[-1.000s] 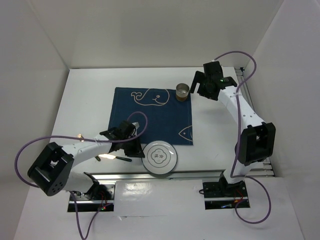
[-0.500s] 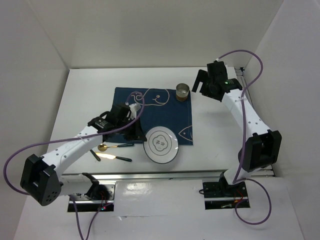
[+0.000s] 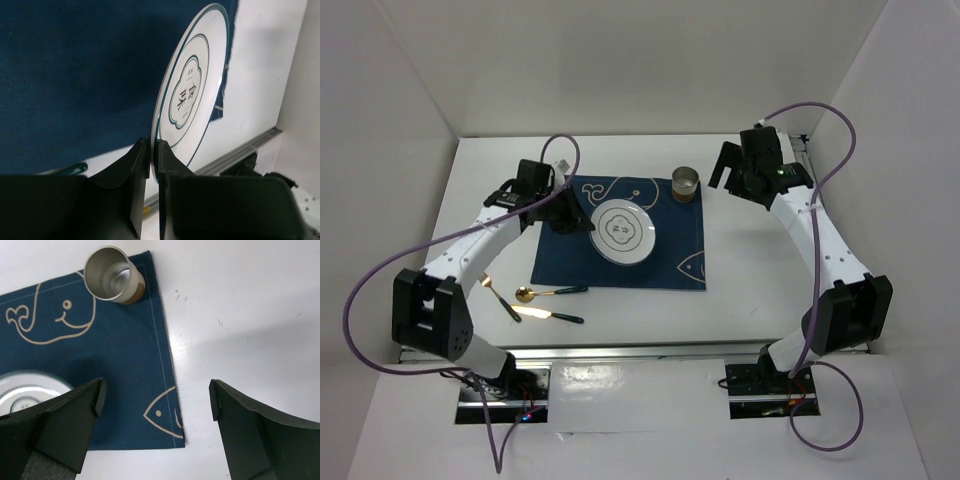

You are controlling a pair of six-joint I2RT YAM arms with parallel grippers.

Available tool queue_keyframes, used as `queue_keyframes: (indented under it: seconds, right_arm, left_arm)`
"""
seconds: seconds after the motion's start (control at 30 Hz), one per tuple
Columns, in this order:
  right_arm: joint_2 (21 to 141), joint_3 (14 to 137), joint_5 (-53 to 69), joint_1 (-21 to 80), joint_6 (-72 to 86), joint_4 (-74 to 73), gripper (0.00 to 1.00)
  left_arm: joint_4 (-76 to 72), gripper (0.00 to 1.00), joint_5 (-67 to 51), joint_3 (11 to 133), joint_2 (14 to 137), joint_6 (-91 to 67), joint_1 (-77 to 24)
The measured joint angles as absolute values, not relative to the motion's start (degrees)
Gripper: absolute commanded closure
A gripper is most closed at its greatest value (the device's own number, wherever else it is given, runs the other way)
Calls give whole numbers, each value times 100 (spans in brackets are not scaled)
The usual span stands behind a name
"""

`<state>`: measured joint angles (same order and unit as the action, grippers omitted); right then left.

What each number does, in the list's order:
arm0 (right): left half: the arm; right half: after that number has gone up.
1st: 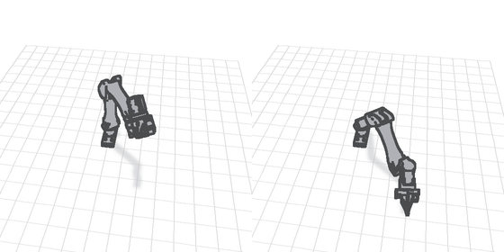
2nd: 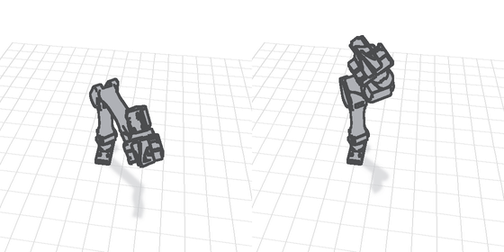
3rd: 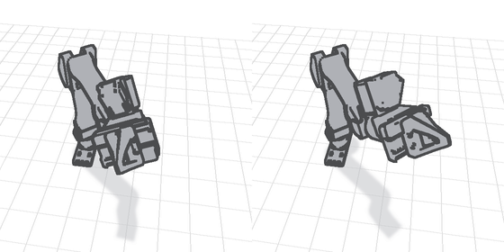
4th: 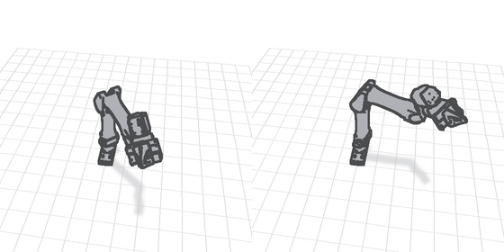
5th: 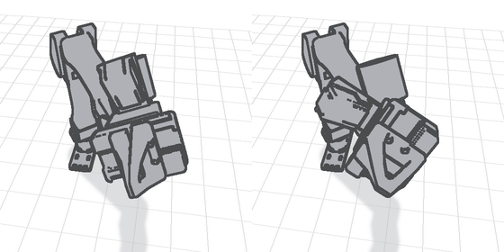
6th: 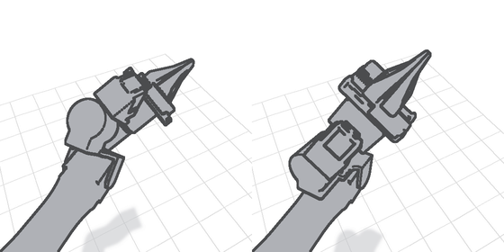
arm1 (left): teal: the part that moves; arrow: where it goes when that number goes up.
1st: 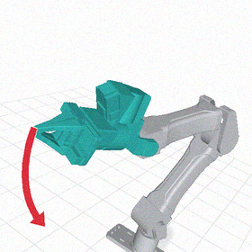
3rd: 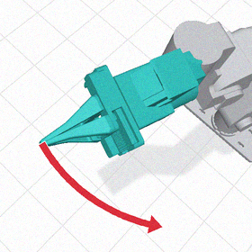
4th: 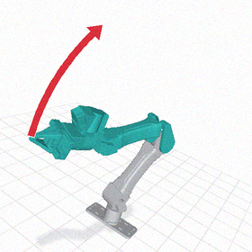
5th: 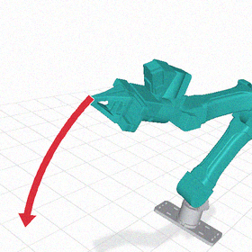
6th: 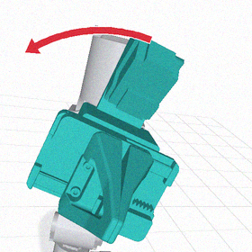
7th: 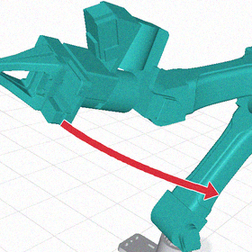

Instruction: Set the dinner table for one person

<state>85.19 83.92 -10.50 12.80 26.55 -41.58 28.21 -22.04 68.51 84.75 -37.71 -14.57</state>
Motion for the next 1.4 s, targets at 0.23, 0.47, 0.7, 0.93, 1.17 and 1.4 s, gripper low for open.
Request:
queue_keyframes:
  seconds: [0.23, 0.47, 0.7, 0.93, 1.17, 1.4]
  right_arm:
    - [8407, 8106, -1085, 1223, 2655, -4206, 3]
    - [8241, 7898, -1026, 1221, 2655, -4287, 3]
    - [8027, 7817, -930, 1221, 2635, -4311, 3]
    - [8029, 7793, -513, 1658, 2327, -4265, 3]
    - [8729, 7970, -624, 4191, 1968, -3994, 3]
    - [9955, 8112, -320, 6125, 1406, -3159, 8]
  left_arm:
    - [2027, 100, -2445, 6879, 9769, -4141, -1142]
    - [1542, 100, -2434, 6912, 10479, -4405, -1066]
    - [1927, 40, -2287, 7736, 11137, -4311, -1070]
    - [2596, 0, -1846, 8038, 11196, -3983, -1129]
    - [3723, 0, -1219, 8501, 10184, -3557, -1129]
    - [4746, 0, -1050, 9500, 8890, -3190, 141]
